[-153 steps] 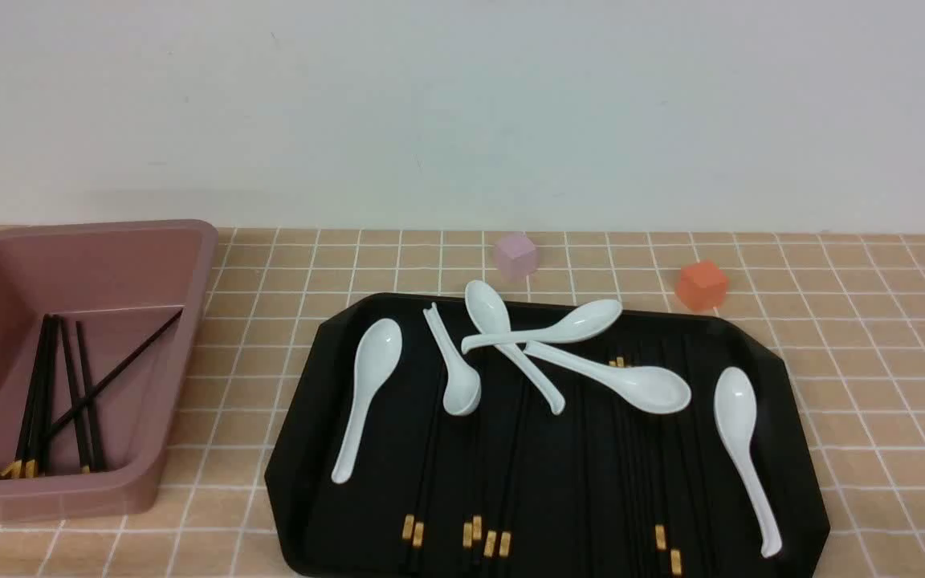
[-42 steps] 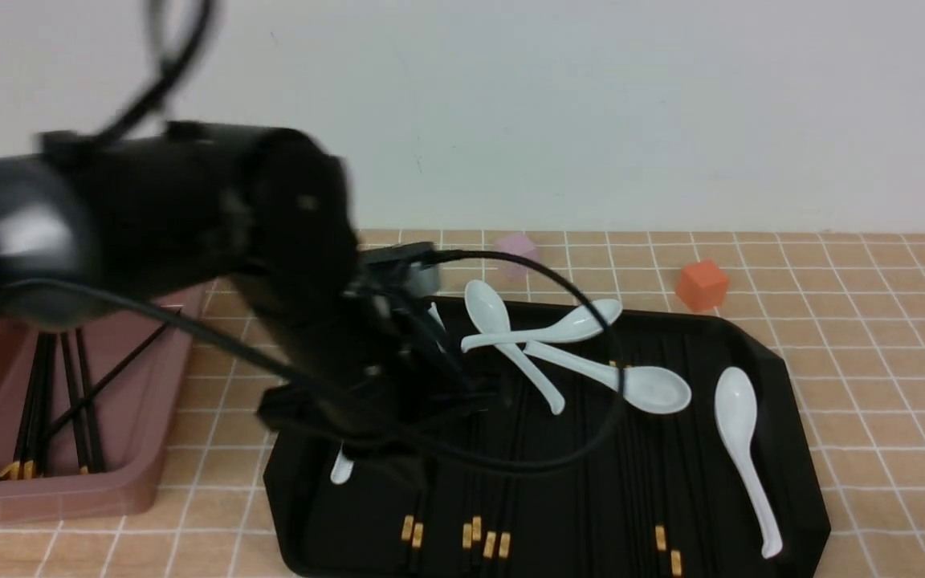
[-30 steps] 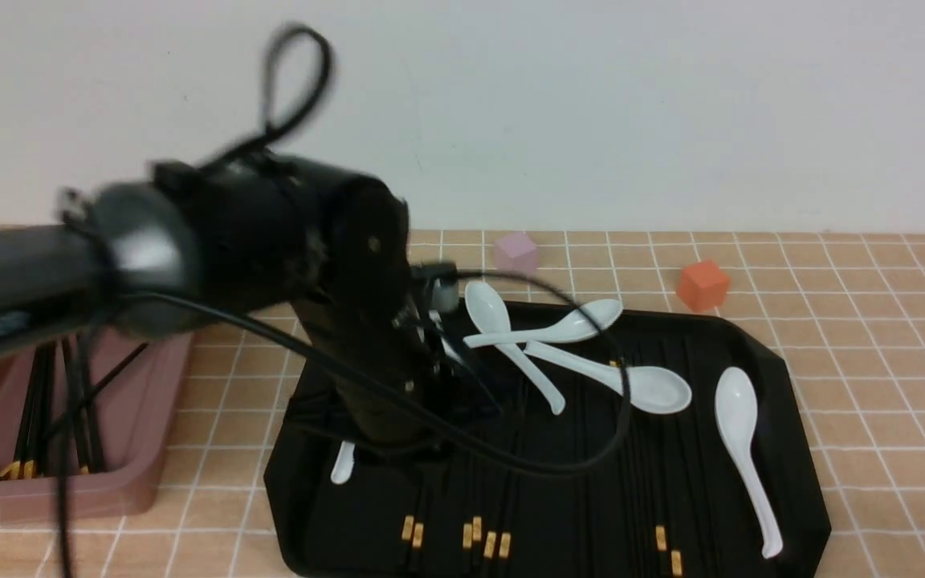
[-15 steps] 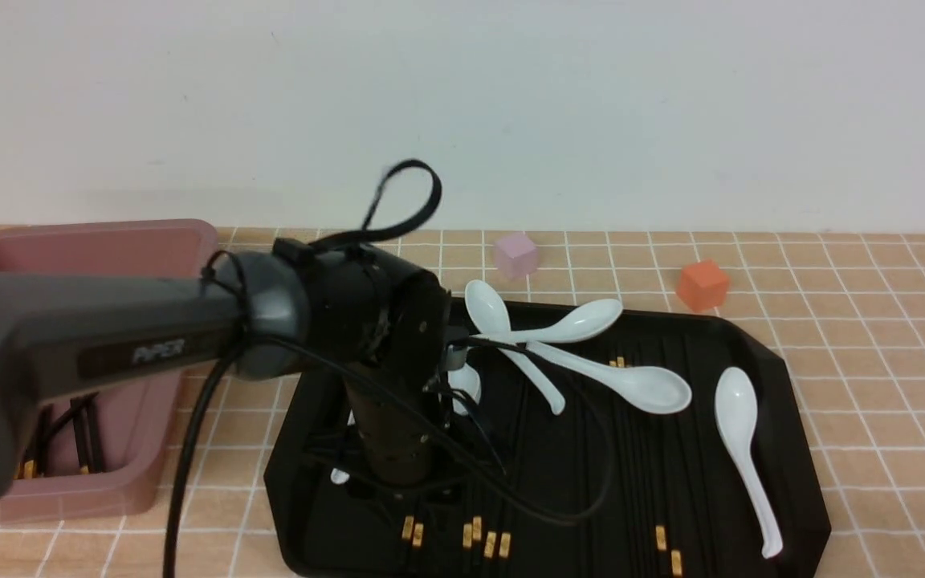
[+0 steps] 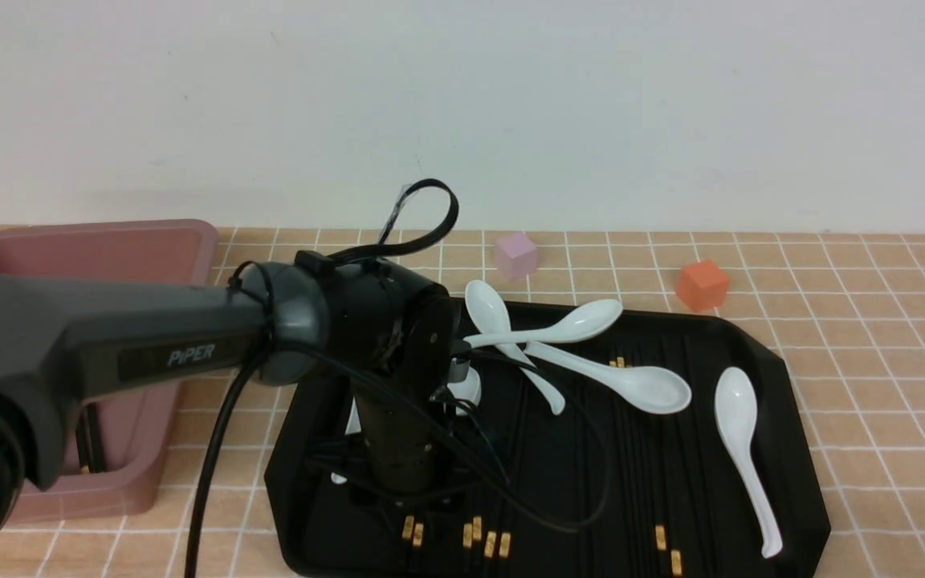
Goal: On brown tablecloth take chopsticks from black tray and put them in box.
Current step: 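Reach over to the black tray and grasp a pair of chopsticks with the left gripper, then place the chopsticks into the pink bin with the left gripper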
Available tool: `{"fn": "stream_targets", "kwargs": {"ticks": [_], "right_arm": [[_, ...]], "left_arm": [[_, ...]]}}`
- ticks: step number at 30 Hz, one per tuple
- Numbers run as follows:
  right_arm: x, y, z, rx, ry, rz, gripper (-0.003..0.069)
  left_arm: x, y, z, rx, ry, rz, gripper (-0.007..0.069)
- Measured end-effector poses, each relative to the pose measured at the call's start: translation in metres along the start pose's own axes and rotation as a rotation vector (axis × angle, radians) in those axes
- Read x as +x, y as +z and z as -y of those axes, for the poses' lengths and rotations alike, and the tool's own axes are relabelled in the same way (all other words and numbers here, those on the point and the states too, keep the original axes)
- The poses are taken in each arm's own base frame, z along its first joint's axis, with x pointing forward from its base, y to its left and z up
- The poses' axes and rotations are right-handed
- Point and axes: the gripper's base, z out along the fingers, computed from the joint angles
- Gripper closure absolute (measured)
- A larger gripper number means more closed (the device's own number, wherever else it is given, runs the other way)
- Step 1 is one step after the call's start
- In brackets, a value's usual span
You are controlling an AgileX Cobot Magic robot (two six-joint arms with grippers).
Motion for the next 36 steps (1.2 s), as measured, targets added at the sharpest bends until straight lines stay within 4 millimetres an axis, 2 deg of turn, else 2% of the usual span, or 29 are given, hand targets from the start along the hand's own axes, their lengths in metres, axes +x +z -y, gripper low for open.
{"fn": "stream_targets", "kwargs": {"ticks": [5,8,14,18,23,24,31,33,35,36], "right_arm": [[0.000,0.000,0.000,0.000,0.000,0.000,0.0419],[0.000,0.000,0.000,0.000,0.000,0.000,0.0419],[0.000,0.000,0.000,0.000,0.000,0.000,0.0419],[0.000,0.000,0.000,0.000,0.000,0.000,0.0419],[0.000,0.000,0.000,0.000,0.000,0.000,0.0419],[0.000,0.000,0.000,0.000,0.000,0.000,0.0419],[0.000,0.000,0.000,0.000,0.000,0.000,0.0419],[0.000,0.000,0.000,0.000,0.000,0.000,0.0419],[0.000,0.000,0.000,0.000,0.000,0.000,0.0419],[0.000,0.000,0.000,0.000,0.000,0.000,0.0419]], "left_arm": [[0.000,0.001,0.000,-0.008,0.001,-0.011,0.0412],[0.001,0.001,0.000,-0.004,-0.005,-0.019,0.0496],[0.002,-0.003,0.001,0.004,-0.013,-0.024,0.0501],[0.007,-0.016,0.000,0.022,-0.026,-0.030,0.0501],[0.015,-0.052,-0.002,0.051,-0.049,-0.021,0.0501],[0.017,-0.067,-0.003,0.066,-0.062,0.002,0.0501],[0.031,-0.131,-0.015,0.124,-0.089,0.118,0.0501],[0.032,-0.156,-0.035,0.141,-0.153,0.170,0.0501],[0.030,-0.173,-0.062,0.131,-0.229,0.205,0.0501],[0.028,-0.175,-0.068,0.126,-0.247,0.209,0.0501]]}}
